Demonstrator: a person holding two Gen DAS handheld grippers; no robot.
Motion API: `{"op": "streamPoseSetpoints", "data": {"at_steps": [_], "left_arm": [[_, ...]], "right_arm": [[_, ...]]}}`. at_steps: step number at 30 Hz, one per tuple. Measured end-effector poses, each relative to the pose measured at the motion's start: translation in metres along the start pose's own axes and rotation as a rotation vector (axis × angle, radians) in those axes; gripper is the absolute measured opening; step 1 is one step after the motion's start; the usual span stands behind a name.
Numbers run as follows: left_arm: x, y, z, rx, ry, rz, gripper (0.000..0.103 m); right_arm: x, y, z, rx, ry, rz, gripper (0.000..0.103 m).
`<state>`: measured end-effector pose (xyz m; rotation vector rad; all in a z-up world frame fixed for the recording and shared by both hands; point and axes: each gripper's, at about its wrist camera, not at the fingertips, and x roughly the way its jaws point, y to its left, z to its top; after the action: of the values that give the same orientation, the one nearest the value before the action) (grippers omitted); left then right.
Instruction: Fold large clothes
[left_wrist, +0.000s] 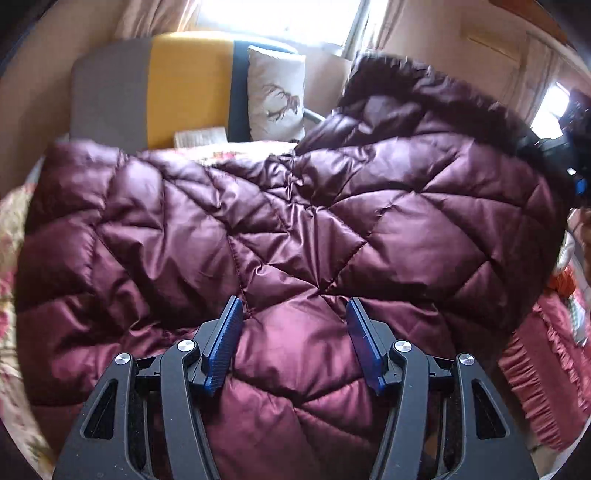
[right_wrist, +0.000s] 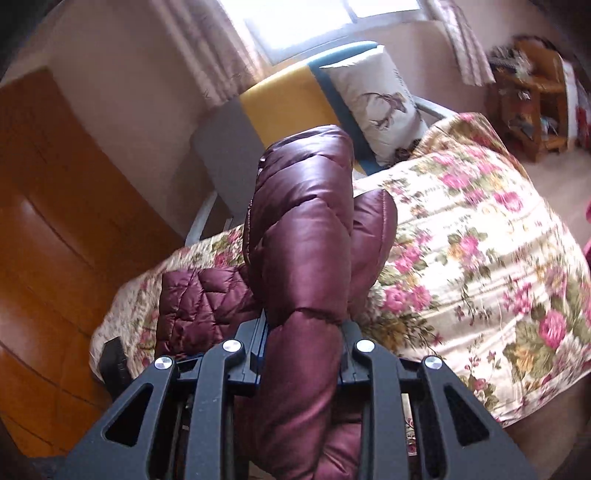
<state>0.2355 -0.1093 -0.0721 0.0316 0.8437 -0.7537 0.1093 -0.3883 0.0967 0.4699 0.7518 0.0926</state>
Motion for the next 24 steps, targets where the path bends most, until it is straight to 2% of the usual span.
{"op": "streamPoseSetpoints", "data": {"at_steps": [2, 6, 10, 11, 13, 15, 18, 20, 22, 24], "left_arm": [[0.01, 0.0, -0.006, -0.002, -0.003, 0.01, 0.057], [0.022, 0.0, -0.014, -0.038, -0.027, 0.016, 0.056], [0.012, 0.01, -0.019, -0.065, -0.052, -0.016, 0.05], [0.006, 0.013, -0.02, -0.072, -0.054, -0.019, 0.046], [-0.011, 0.018, -0.024, -0.08, -0.064, -0.026, 0.045], [-0.045, 0.033, -0.029, -0.118, -0.093, -0.074, 0.045], [-0.098, 0.071, -0.036, -0.196, -0.157, -0.046, 0.045], [-0.115, 0.105, -0.041, -0.262, -0.157, 0.001, 0.045], [-0.111, 0.14, -0.047, -0.334, -0.125, 0.023, 0.045], [-0.095, 0.166, -0.049, -0.401, -0.078, -0.016, 0.045]], "right_arm": [[0.019, 0.025, 0.008, -0.07, 0.024, -0.013, 0.024], [0.051, 0.103, 0.015, -0.247, 0.089, -0.046, 0.024], [0.087, 0.176, 0.006, -0.422, 0.142, -0.039, 0.024], [0.094, 0.189, 0.003, -0.46, 0.149, -0.043, 0.024], [0.106, 0.209, -0.002, -0.502, 0.16, -0.036, 0.024], [0.109, 0.222, -0.008, -0.544, 0.156, -0.044, 0.024], [0.114, 0.233, -0.017, -0.579, 0.148, -0.071, 0.024], [0.114, 0.242, -0.029, -0.616, 0.135, -0.089, 0.024], [0.117, 0.257, -0.047, -0.674, 0.125, -0.097, 0.024], [0.124, 0.275, -0.074, -0.764, 0.131, -0.113, 0.024]]}}
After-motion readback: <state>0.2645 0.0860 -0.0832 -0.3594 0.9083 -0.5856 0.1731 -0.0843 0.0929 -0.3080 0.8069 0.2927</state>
